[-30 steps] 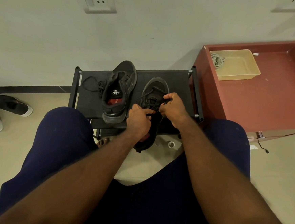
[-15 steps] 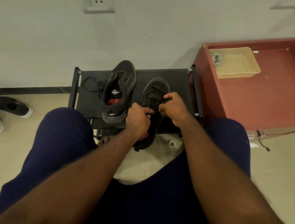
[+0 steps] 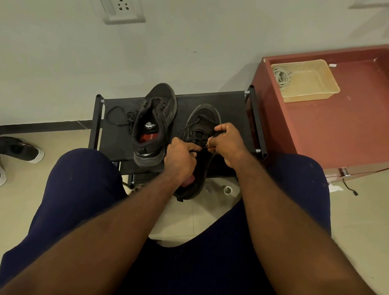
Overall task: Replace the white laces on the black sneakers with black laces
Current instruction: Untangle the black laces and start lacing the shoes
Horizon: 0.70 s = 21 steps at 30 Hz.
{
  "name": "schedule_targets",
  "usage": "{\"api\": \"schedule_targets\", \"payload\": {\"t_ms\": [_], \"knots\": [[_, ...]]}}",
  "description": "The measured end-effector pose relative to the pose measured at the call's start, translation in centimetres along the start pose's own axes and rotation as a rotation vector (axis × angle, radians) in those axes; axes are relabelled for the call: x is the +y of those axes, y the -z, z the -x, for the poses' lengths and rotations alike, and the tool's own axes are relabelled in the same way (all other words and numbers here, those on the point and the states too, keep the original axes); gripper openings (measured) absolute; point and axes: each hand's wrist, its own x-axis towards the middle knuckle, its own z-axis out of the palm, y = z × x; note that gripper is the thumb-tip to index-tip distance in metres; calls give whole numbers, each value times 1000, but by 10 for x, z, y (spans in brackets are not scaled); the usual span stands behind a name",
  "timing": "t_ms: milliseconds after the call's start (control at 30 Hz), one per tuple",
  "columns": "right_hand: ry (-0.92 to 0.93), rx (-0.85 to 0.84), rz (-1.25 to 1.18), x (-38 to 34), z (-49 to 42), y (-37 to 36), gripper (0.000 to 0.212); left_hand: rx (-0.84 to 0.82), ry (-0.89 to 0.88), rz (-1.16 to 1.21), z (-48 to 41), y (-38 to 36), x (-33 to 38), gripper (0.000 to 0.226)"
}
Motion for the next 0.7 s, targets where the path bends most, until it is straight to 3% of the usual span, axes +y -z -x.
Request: {"api": "schedule_targets", "payload": {"t_ms": [700], "knots": [[21, 39, 32, -5, 8, 0, 38, 43, -30, 74, -10, 1, -7, 16]]}}
